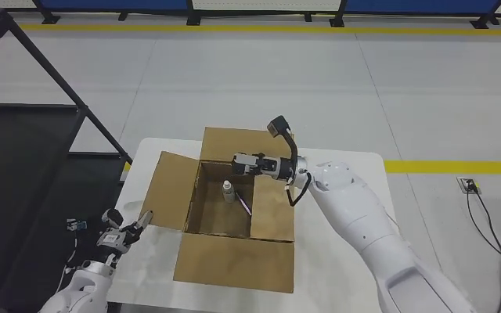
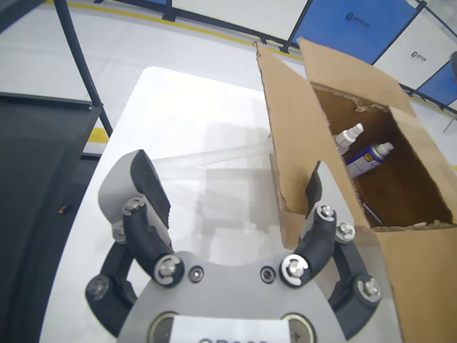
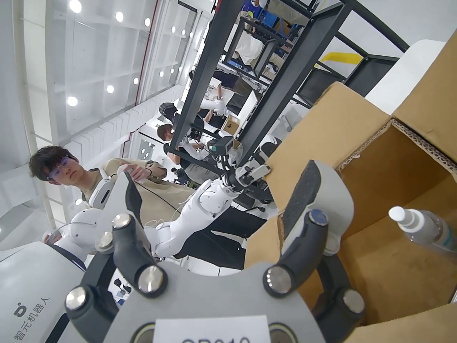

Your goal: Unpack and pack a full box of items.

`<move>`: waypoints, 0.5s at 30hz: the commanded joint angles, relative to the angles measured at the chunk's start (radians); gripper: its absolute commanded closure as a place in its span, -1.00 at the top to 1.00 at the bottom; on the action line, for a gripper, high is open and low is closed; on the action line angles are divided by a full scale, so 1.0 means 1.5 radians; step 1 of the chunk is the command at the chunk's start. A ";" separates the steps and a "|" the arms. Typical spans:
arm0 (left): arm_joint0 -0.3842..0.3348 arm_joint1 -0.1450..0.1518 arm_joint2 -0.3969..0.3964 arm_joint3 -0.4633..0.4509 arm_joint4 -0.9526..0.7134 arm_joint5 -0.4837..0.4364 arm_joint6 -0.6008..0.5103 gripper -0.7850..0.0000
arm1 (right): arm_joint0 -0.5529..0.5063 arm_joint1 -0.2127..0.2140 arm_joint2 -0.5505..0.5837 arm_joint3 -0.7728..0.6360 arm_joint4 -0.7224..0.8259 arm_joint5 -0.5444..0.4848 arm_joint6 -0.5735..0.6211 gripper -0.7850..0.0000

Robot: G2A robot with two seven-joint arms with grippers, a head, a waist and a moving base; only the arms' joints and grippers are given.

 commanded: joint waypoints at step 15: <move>0.008 -0.002 0.064 -0.245 0.073 -0.002 -0.051 1.00 | -0.072 0.079 0.061 -0.089 -0.041 -0.057 -0.057 1.00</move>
